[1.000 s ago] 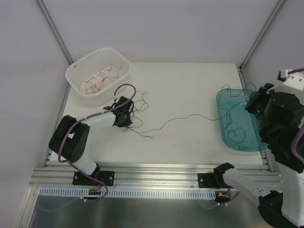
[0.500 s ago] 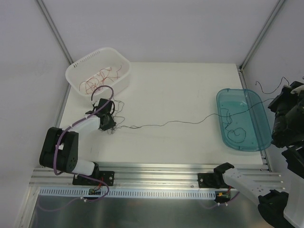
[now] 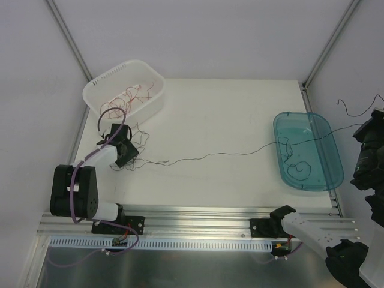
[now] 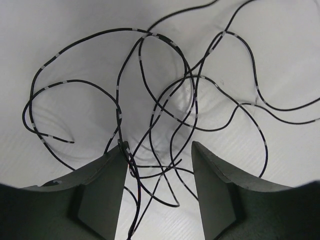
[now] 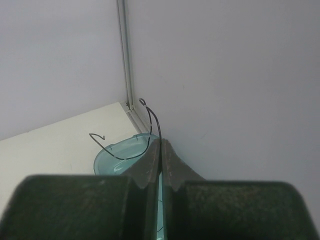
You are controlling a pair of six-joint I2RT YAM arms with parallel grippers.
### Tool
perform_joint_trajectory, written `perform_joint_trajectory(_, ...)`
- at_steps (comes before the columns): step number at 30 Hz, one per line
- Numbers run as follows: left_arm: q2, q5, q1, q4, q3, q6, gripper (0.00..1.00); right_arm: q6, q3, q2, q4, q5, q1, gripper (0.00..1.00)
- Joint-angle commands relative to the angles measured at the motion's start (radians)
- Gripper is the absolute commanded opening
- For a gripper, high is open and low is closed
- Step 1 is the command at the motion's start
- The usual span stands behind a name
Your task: Untangle the cables
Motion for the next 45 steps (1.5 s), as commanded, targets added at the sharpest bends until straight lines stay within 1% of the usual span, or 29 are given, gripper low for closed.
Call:
perform_joint_trajectory(1, 0.038, -0.009, 0.053, -0.031, 0.013, -0.059, 0.54, -0.097, 0.046, -0.024, 0.075, 0.068, -0.004, 0.01)
perform_joint_trajectory(2, 0.045, -0.01, 0.091, -0.031, 0.017, -0.071, 0.55, -0.109, 0.054, -0.027, 0.078, 0.072, -0.002, 0.01)
perform_joint_trajectory(4, 0.052, -0.004, 0.125, -0.031, 0.039, -0.093, 0.56, -0.118, 0.06, -0.039, 0.082, 0.074, 0.001, 0.01)
perform_joint_trajectory(5, 0.058, 0.005, 0.158, -0.034, 0.045, -0.097, 0.59, -0.121, 0.062, -0.042, 0.082, 0.074, 0.005, 0.01)
perform_joint_trajectory(8, 0.05, -0.004, 0.198, -0.043, 0.06, -0.111, 0.66, -0.122, 0.048, -0.047, 0.052, 0.056, 0.019, 0.01)
perform_joint_trajectory(10, 0.046, 0.014, 0.221, -0.043, 0.068, -0.088, 0.65, -0.089, 0.019, -0.042, -0.006, 0.022, 0.027, 0.01)
perform_joint_trajectory(11, 0.044, 0.025, 0.22, -0.045, 0.072, -0.07, 0.64, -0.06, 0.005, -0.038, -0.04, -0.019, 0.028, 0.01)
perform_joint_trajectory(12, 0.039, 0.05, 0.22, -0.046, 0.072, -0.046, 0.62, 0.008, -0.042, -0.036, -0.097, -0.105, 0.027, 0.01)
perform_joint_trajectory(15, 0.009, 0.086, 0.217, -0.046, 0.042, -0.033, 0.58, 0.101, -0.169, -0.032, -0.132, -0.258, 0.027, 0.0)
perform_joint_trajectory(16, -0.013, 0.093, 0.211, -0.046, 0.036, -0.033, 0.57, 0.169, -0.27, -0.036, -0.119, -0.349, 0.027, 0.01)
perform_joint_trajectory(17, -0.022, 0.1, 0.208, -0.046, 0.025, -0.035, 0.57, 0.196, -0.332, -0.047, -0.099, -0.41, 0.027, 0.01)
perform_joint_trajectory(18, -0.033, 0.105, 0.205, -0.046, 0.008, -0.039, 0.56, 0.228, -0.384, -0.053, -0.046, -0.528, 0.027, 0.01)
perform_joint_trajectory(19, -0.055, 0.117, 0.197, -0.045, 0.0, -0.039, 0.55, 0.274, -0.433, -0.056, -0.012, -0.588, 0.028, 0.01)
perform_joint_trajectory(20, -0.066, 0.12, 0.188, -0.045, -0.006, -0.038, 0.54, 0.294, -0.531, -0.047, 0.019, -0.648, 0.027, 0.01)
perform_joint_trajectory(21, -0.076, 0.122, 0.18, -0.045, -0.015, -0.029, 0.54, 0.311, -0.565, -0.035, 0.06, -0.752, 0.027, 0.01)
perform_joint_trajectory(24, -0.122, 0.136, 0.14, -0.046, -0.03, -0.006, 0.54, 0.36, -0.687, 0.054, 0.108, -0.886, 0.028, 0.01)
perform_joint_trajectory(26, -0.16, 0.148, 0.12, -0.048, -0.04, 0.007, 0.56, 0.379, -0.765, 0.103, 0.137, -0.911, 0.03, 0.02)
perform_joint_trajectory(28, -0.204, 0.157, 0.108, -0.05, -0.055, 0.014, 0.6, 0.379, -0.797, 0.174, 0.167, -0.897, 0.03, 0.16)
perform_joint_trajectory(29, -0.221, 0.171, 0.094, -0.051, -0.058, 0.028, 0.65, 0.379, -0.806, 0.195, 0.167, -0.891, 0.031, 0.25)
perform_joint_trajectory(30, -0.235, 0.174, 0.09, -0.057, -0.061, 0.037, 0.67, 0.379, -0.806, 0.246, 0.156, -0.883, 0.04, 0.41)
perform_joint_trajectory(32, -0.283, 0.185, 0.076, -0.066, -0.061, 0.054, 0.72, 0.379, -0.791, 0.281, 0.142, -0.865, 0.065, 0.55)
perform_joint_trajectory(33, -0.312, 0.197, 0.064, -0.077, -0.058, 0.062, 0.74, 0.379, -0.774, 0.303, 0.133, -0.824, 0.106, 0.64)
perform_joint_trajectory(34, -0.326, 0.2, 0.062, -0.085, -0.052, 0.071, 0.76, 0.407, -0.767, 0.31, 0.133, -0.799, 0.129, 0.68)
perform_joint_trajectory(35, -0.338, 0.223, 0.062, -0.094, -0.049, 0.096, 0.78, 0.42, -0.757, 0.317, 0.133, -0.776, 0.154, 0.71)
perform_joint_trajectory(36, -0.349, 0.235, 0.03, -0.108, -0.037, 0.109, 0.82, 0.455, -0.742, 0.321, 0.142, -0.738, 0.201, 0.74)
perform_joint_trajectory(40, -0.411, 0.269, -0.007, -0.189, -0.01, 0.172, 0.89, 0.538, -0.76, 0.343, 0.257, -0.705, 0.312, 0.74)
perform_joint_trajectory(41, -0.422, 0.283, -0.013, -0.195, -0.012, 0.18, 0.89, 0.552, -0.767, 0.353, 0.326, -0.722, 0.35, 0.74)
perform_joint_trajectory(42, -0.436, 0.328, -0.016, -0.2, -0.015, 0.186, 0.89, 0.563, -0.77, 0.364, 0.358, -0.731, 0.366, 0.74)
perform_joint_trajectory(45, -0.461, 0.385, -0.048, -0.212, -0.05, 0.186, 0.88, 0.601, -0.773, 0.438, 0.496, -0.809, 0.406, 0.72)
